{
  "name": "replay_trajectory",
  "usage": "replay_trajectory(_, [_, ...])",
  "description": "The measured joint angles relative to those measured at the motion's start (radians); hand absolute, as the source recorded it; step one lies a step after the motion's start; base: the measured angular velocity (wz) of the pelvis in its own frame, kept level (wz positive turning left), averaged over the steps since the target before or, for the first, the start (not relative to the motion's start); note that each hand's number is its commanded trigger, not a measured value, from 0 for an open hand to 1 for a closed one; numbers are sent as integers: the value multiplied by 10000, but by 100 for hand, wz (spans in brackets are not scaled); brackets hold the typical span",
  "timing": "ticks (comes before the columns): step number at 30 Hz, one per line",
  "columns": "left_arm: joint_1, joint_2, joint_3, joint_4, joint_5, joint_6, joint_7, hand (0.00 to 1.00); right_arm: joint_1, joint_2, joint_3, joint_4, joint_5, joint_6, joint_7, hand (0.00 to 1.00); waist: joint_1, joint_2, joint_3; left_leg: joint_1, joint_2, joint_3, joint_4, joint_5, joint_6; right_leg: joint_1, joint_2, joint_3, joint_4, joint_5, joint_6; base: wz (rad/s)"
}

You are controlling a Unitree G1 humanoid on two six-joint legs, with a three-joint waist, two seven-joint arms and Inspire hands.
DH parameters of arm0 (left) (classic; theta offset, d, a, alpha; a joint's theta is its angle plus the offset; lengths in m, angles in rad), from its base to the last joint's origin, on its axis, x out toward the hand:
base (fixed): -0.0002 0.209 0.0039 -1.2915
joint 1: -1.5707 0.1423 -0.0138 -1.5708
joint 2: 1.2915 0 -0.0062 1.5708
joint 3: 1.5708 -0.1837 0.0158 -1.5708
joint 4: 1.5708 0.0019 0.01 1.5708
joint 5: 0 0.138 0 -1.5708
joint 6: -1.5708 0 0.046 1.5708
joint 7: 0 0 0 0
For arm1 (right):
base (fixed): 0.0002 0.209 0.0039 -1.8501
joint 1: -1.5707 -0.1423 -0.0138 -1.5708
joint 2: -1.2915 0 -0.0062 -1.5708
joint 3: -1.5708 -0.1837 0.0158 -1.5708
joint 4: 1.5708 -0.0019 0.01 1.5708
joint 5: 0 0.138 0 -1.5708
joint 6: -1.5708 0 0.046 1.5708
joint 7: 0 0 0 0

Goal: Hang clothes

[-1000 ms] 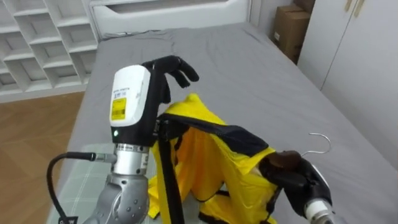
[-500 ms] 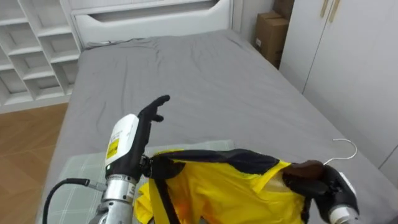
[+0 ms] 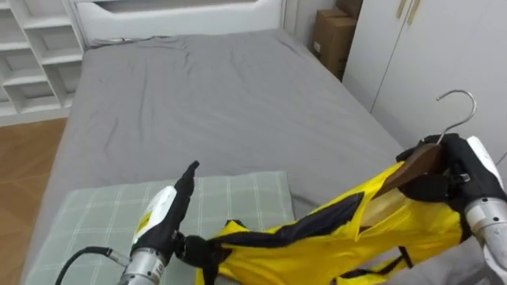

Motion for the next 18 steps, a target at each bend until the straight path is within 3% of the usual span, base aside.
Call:
replay_trajectory(7, [510, -83, 257, 1193, -140, -138, -678, 0, 100, 52, -20, -677, -1420, -21, 266, 100, -23, 56, -34, -105, 29, 5, 6, 0, 1, -109, -36, 6, 9, 1, 0, 0])
replay_trajectory(11, [963, 44, 1565, 2535, -170, 490, -810, 0, 303, 27, -672, -1170, -1618, 7, 265, 100, 18, 82, -50, -100, 60, 15, 5, -1, 0, -110, -6, 8, 18, 2, -2, 0])
replay_trajectory(13, [1247, 41, 2043, 3207, -185, 499, -812, 0, 367, -2, -1075, -1175, -1456, 10, 259, 100, 49, 95, -54, -103, 70, 18, 5, -2, -1, -107, 6, 8, 19, 4, -6, 0])
replay_trajectory(18, [1788, -40, 2274, 4169, -216, 572, -811, 0, 891, 11, -1162, -1155, -1501, 33, 298, 100, 105, 106, -57, -124, 70, 1, 5, -5, 0, -134, 7, 6, 40, 7, -11, 0])
